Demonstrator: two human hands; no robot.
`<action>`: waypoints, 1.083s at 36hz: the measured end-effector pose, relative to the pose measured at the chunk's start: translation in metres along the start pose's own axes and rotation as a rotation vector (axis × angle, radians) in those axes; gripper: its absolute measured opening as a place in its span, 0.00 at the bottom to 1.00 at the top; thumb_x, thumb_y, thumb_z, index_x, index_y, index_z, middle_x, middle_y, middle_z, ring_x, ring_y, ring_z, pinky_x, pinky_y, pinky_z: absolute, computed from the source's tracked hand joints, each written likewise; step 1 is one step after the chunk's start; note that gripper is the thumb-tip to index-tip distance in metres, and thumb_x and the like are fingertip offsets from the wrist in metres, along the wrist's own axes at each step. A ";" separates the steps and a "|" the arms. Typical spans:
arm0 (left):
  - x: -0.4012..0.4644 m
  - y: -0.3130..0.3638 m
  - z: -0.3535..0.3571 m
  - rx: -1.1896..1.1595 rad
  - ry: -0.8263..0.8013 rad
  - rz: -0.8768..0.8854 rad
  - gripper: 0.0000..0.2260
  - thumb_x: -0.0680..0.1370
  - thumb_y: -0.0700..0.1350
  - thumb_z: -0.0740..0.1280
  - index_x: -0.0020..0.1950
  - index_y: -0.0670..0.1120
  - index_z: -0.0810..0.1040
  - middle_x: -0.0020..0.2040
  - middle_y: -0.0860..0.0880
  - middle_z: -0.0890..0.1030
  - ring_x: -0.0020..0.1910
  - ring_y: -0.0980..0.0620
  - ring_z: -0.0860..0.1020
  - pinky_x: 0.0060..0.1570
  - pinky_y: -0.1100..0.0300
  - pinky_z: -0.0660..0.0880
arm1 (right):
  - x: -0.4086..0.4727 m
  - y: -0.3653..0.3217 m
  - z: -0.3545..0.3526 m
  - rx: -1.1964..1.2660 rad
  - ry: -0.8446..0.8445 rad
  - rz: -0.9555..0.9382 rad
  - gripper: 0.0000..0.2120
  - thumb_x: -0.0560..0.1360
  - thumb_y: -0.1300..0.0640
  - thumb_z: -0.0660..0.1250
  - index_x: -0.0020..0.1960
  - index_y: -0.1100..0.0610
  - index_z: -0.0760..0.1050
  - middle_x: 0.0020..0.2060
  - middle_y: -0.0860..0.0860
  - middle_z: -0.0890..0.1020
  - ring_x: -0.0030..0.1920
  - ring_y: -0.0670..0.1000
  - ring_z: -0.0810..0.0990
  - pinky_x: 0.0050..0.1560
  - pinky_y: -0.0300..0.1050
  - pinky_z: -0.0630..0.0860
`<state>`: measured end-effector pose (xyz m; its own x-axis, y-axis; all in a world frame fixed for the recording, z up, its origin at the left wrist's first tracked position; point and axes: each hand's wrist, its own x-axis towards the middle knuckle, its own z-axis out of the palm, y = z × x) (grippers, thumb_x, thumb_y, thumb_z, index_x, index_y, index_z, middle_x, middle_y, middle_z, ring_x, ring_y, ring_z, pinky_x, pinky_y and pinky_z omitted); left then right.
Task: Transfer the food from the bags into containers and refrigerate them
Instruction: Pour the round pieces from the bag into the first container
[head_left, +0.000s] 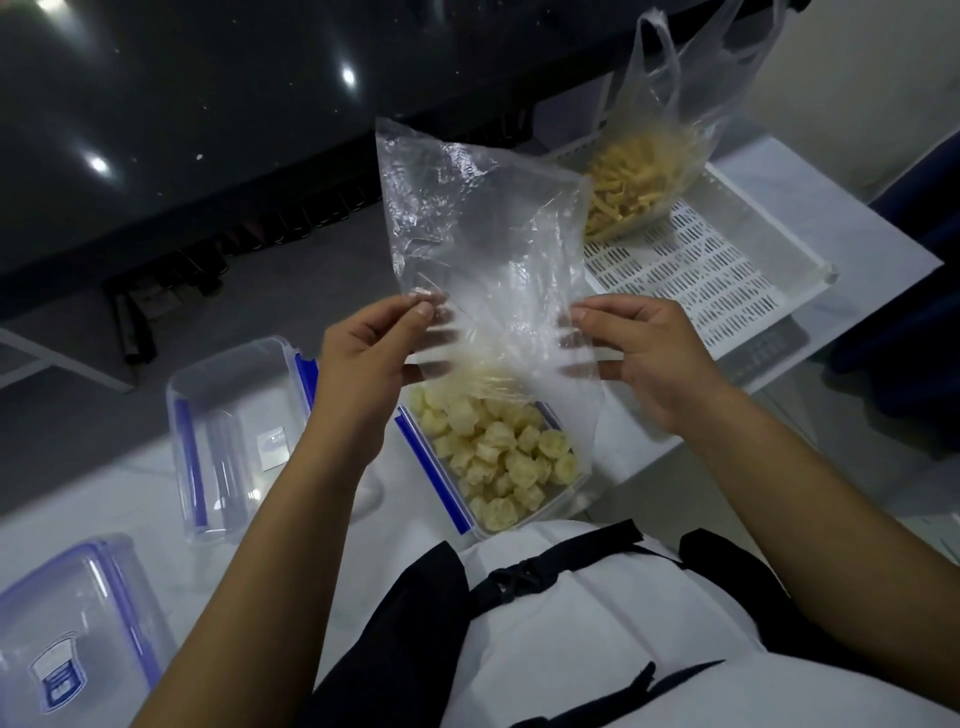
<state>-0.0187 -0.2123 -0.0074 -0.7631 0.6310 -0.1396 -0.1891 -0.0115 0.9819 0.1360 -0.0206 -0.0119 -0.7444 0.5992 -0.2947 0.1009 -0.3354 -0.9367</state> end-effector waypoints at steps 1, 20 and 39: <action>0.000 0.001 0.001 -0.001 0.003 -0.001 0.09 0.82 0.41 0.66 0.51 0.49 0.86 0.50 0.44 0.87 0.52 0.44 0.85 0.46 0.49 0.84 | 0.000 -0.001 -0.001 -0.018 -0.001 -0.012 0.07 0.76 0.64 0.71 0.43 0.56 0.86 0.45 0.56 0.87 0.44 0.54 0.85 0.39 0.50 0.83; -0.003 -0.004 -0.006 0.024 0.075 -0.014 0.08 0.82 0.42 0.67 0.52 0.49 0.86 0.46 0.47 0.86 0.51 0.43 0.85 0.44 0.50 0.83 | -0.013 -0.008 -0.005 -0.219 0.060 -0.142 0.03 0.74 0.65 0.73 0.46 0.60 0.85 0.37 0.55 0.84 0.37 0.51 0.83 0.40 0.51 0.85; 0.009 0.003 0.016 0.022 0.042 0.026 0.08 0.80 0.42 0.69 0.56 0.47 0.85 0.48 0.45 0.86 0.52 0.43 0.85 0.47 0.48 0.84 | -0.020 -0.022 -0.040 -0.182 0.209 -0.175 0.05 0.73 0.65 0.75 0.42 0.56 0.86 0.37 0.54 0.85 0.38 0.52 0.84 0.36 0.47 0.82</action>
<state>-0.0166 -0.1945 -0.0039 -0.7927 0.5979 -0.1187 -0.1556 -0.0103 0.9878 0.1748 0.0038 0.0072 -0.6111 0.7790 -0.1407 0.1137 -0.0895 -0.9895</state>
